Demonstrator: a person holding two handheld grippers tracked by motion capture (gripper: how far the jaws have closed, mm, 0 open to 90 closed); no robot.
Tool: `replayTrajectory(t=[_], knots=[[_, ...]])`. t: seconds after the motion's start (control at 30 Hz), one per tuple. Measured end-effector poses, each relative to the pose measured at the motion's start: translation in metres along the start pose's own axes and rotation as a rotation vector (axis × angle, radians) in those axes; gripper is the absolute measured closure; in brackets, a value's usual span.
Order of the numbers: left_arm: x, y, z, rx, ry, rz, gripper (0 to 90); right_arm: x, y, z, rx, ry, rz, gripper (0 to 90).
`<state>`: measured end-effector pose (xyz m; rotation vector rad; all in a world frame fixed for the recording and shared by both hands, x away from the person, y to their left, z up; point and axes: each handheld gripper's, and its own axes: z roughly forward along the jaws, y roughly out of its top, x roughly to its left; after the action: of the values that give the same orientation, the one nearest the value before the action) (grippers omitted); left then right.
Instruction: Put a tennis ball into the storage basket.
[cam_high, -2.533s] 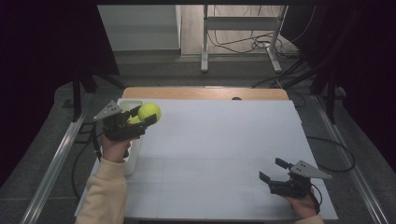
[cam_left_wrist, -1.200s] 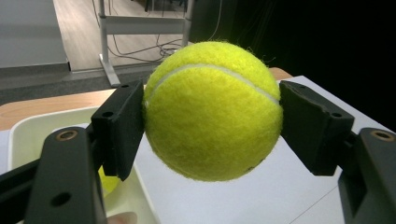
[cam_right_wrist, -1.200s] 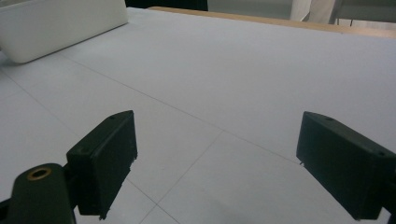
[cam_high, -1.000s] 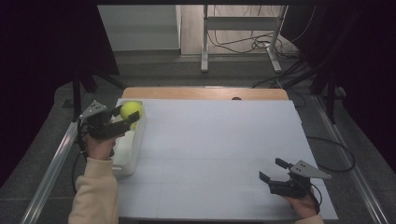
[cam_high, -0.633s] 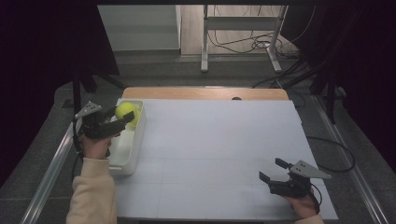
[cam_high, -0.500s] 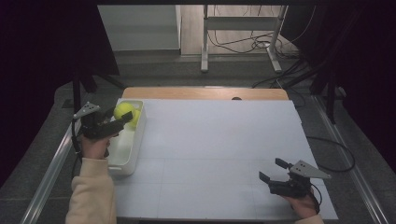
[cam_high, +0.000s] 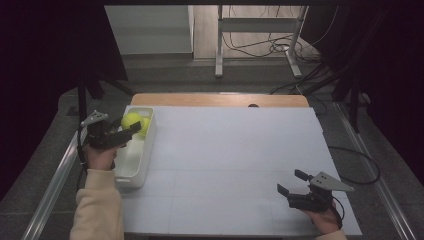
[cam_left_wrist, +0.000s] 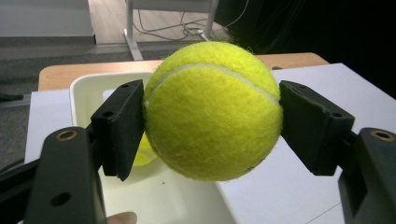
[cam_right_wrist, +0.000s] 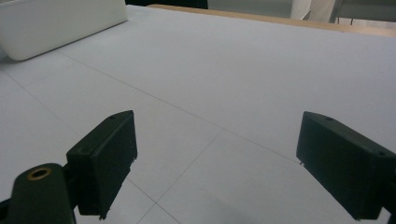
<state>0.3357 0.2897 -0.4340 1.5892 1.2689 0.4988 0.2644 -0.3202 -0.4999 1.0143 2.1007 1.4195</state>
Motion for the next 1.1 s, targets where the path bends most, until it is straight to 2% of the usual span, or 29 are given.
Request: replayTrajectory(t=[0.27,0.5,0.73,1.1], knots=[[0.003,-0.003,0.005,0.054,0.020,0.015,27.0,0.000,0.000,0.000,0.001,-0.002,-0.001,12.7],[0.005,-0.005,0.009,0.092,0.040,0.009,27.0,0.000,0.000,0.000,0.002,-0.001,-0.001,12.6],[0.008,-0.008,0.014,0.141,0.073,0.019,26.9,0.000,0.000,0.000,0.003,0.001,0.000,12.6],[0.010,-0.009,0.016,0.181,0.099,0.025,26.8,0.000,0.000,0.000,0.004,0.002,0.000,12.6]])
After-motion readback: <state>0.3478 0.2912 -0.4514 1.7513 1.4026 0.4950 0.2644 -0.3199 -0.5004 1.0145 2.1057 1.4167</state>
